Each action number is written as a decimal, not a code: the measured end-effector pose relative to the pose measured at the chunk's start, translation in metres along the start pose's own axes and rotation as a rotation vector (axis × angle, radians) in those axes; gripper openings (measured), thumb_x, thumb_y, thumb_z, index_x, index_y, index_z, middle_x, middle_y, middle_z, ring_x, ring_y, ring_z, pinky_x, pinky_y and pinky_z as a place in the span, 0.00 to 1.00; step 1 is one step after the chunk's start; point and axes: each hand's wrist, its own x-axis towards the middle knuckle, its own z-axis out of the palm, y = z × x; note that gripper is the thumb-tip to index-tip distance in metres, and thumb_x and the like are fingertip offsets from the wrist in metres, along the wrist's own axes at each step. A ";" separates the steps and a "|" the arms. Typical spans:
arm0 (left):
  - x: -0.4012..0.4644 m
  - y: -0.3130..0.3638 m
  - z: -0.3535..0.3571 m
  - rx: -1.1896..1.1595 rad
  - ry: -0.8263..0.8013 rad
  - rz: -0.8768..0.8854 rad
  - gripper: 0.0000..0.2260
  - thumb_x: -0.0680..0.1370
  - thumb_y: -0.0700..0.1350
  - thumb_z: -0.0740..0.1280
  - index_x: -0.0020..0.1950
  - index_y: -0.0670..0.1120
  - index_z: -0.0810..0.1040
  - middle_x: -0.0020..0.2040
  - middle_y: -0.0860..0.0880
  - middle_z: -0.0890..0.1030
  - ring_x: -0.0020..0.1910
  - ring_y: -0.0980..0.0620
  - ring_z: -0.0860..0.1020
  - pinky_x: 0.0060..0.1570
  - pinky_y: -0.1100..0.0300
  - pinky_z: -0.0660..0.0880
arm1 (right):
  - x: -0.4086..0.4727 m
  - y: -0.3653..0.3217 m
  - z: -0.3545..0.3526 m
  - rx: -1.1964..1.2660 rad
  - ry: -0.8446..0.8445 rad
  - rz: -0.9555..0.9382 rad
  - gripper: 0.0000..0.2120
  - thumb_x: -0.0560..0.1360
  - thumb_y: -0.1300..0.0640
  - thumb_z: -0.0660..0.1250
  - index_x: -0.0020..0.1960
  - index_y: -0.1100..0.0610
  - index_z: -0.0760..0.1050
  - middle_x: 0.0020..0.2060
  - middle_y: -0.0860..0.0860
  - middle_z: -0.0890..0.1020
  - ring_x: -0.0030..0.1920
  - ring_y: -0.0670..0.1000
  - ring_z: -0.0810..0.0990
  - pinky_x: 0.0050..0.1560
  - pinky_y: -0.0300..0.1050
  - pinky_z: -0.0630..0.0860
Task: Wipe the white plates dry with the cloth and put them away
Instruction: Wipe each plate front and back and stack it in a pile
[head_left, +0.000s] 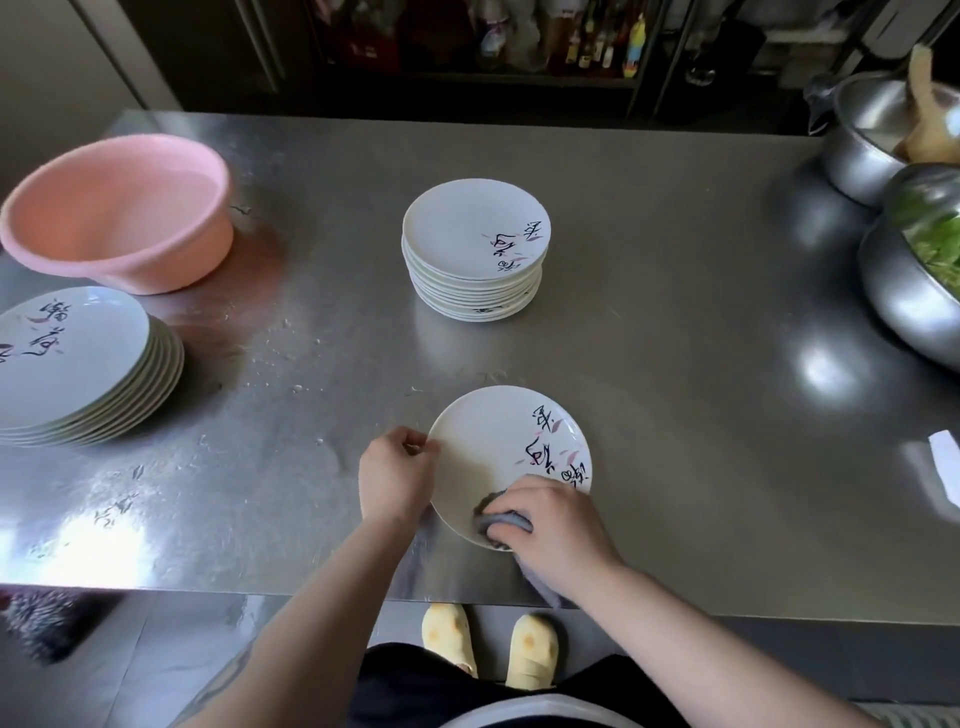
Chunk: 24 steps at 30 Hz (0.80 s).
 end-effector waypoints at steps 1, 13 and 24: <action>-0.002 -0.003 -0.003 -0.016 -0.023 0.015 0.04 0.74 0.42 0.70 0.39 0.50 0.79 0.37 0.49 0.82 0.39 0.44 0.81 0.41 0.45 0.81 | 0.002 0.002 -0.004 0.085 0.005 0.042 0.07 0.70 0.55 0.72 0.46 0.47 0.84 0.45 0.44 0.83 0.48 0.45 0.79 0.52 0.39 0.72; -0.055 -0.032 -0.002 0.258 -0.294 0.888 0.13 0.67 0.50 0.79 0.46 0.44 0.86 0.54 0.51 0.84 0.57 0.49 0.80 0.60 0.53 0.74 | 0.000 0.016 -0.047 0.466 0.419 0.158 0.14 0.68 0.65 0.75 0.41 0.45 0.83 0.41 0.43 0.84 0.45 0.44 0.82 0.51 0.44 0.77; -0.055 -0.035 0.001 0.462 -0.172 1.194 0.10 0.68 0.52 0.77 0.46 0.50 0.86 0.53 0.55 0.85 0.52 0.56 0.83 0.47 0.59 0.81 | -0.014 0.022 -0.050 0.446 0.443 0.182 0.08 0.68 0.63 0.76 0.43 0.51 0.85 0.41 0.43 0.84 0.44 0.40 0.81 0.49 0.40 0.76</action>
